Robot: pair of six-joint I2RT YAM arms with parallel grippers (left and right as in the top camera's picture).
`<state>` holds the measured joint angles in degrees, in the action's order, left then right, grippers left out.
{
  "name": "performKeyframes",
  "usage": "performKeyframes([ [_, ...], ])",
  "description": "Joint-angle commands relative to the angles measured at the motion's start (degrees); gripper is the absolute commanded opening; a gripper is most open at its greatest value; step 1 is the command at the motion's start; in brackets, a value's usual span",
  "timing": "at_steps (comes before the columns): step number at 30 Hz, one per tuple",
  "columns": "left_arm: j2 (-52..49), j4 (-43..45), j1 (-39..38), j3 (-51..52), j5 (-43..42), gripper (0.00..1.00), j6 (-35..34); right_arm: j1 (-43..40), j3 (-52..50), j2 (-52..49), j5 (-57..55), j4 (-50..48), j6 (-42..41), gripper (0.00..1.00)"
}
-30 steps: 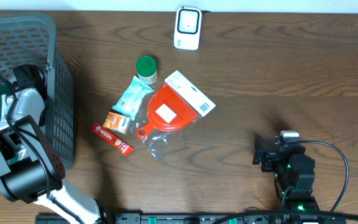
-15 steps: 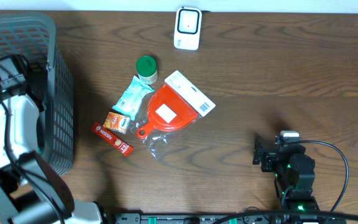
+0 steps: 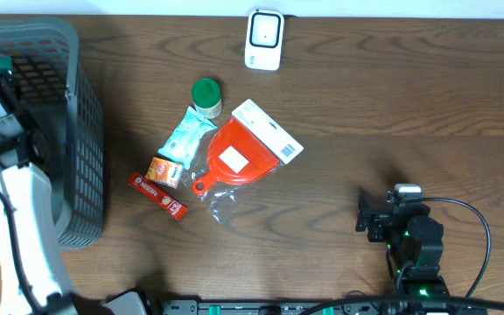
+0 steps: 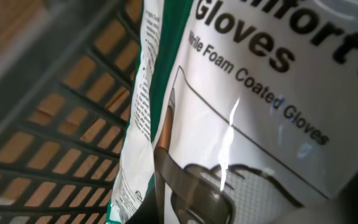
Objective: Scan the item barcode
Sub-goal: 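Lift the gloves bag up out of the basket with the left gripper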
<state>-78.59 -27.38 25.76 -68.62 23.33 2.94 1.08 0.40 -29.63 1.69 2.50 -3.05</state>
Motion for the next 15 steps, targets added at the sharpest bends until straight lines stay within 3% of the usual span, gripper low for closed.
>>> performKeyframes([
  [1, 4.0, 0.3, 0.1, 0.5, -3.7, 0.08, -0.7, 0.4, -0.1, 0.1, -0.2, 0.1, -0.8, 0.99],
  [5, 8.9, 0.4, 0.1, 0.5, -9.0, 0.08, -0.7, 0.4, -0.1, 0.1, -0.2, 0.1, -0.8, 0.99],
  [15, 21.6, 7.2, -4.0, -0.8, -9.8, 0.08, 0.2, 0.4, -0.1, 0.1, -0.2, 0.1, -0.8, 0.99],
])
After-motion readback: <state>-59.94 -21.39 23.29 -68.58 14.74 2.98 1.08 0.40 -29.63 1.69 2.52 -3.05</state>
